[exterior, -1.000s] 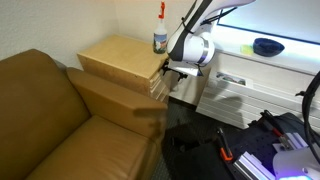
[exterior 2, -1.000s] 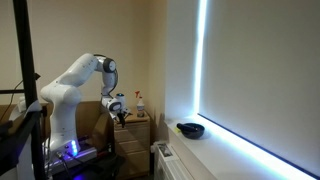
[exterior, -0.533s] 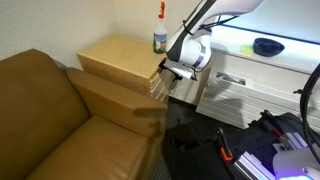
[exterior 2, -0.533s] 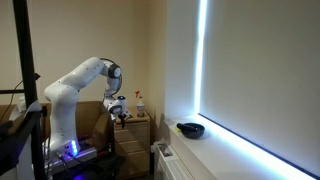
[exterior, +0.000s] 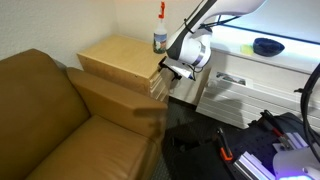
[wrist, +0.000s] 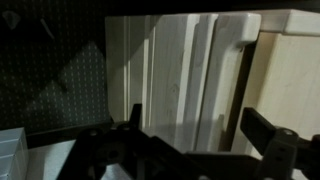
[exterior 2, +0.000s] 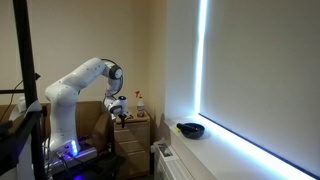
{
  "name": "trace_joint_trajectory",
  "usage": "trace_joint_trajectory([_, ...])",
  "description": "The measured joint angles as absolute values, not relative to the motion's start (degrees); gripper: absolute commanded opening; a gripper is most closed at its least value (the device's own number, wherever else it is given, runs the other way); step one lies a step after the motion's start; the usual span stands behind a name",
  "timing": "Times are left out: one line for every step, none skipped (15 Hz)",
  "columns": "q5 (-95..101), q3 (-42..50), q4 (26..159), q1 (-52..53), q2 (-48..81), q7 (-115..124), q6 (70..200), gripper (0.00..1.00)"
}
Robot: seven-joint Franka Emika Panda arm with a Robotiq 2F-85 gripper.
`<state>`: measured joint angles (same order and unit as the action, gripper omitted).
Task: Open the top drawer of the cabinet.
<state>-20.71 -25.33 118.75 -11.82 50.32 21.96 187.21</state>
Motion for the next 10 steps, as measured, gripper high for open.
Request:
trace_joint_trajectory([-20.71, -25.92, 118.33, -12.87, 50.26, 22.26, 186.62, 1.0])
trace_joint_trajectory([-20.71, -26.09, 117.42, -13.59, 50.0, 22.62, 185.56, 1.0])
trace_joint_trajectory([-20.78, -26.02, 116.11, -14.08, 49.76, 23.13, 184.03, 1.0])
trace_joint_trajectory([-20.94, -25.96, 114.76, -14.4, 49.74, 23.46, 182.49, 1.0])
trace_joint_trajectory([-21.3, -25.91, 113.54, -14.63, 49.75, 23.51, 180.71, 1.0])
trace_joint_trajectory([-21.69, -25.83, 112.69, -14.66, 49.75, 23.51, 179.52, 1.0])
trace_joint_trajectory([-21.9, -25.82, 112.29, -14.66, 49.75, 23.51, 179.1, 1.0])
trace_joint_trajectory([-21.93, -25.82, 112.21, -14.65, 49.75, 23.51, 179.0, 1.0])
trace_joint_trajectory([-21.93, -25.82, 112.21, -14.64, 49.77, 23.52, 178.97, 1.0])
trace_joint_trajectory([-22.09, -25.81, 112.21, -14.58, 49.79, 23.41, 178.99, 1.0])
